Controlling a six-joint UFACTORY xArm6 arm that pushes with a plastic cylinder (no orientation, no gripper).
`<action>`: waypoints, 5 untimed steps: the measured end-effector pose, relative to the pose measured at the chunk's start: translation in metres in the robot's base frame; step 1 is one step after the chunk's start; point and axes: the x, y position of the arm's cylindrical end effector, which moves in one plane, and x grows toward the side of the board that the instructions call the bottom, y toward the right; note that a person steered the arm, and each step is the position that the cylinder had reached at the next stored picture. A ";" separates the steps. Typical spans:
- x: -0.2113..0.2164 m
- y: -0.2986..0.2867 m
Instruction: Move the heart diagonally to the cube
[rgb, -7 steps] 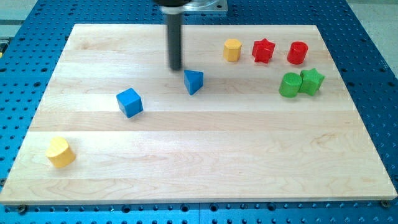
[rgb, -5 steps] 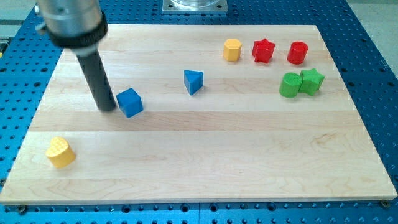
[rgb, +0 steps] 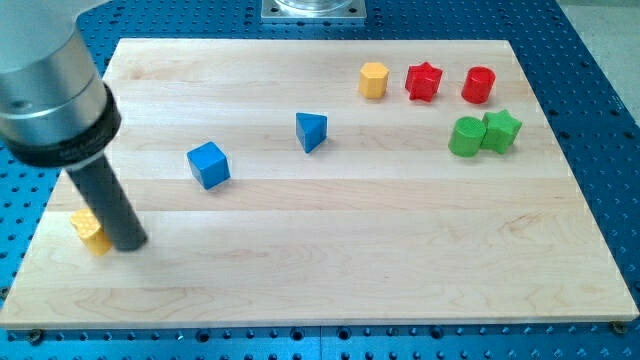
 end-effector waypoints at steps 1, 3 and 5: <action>0.006 -0.053; -0.086 -0.057; -0.118 -0.070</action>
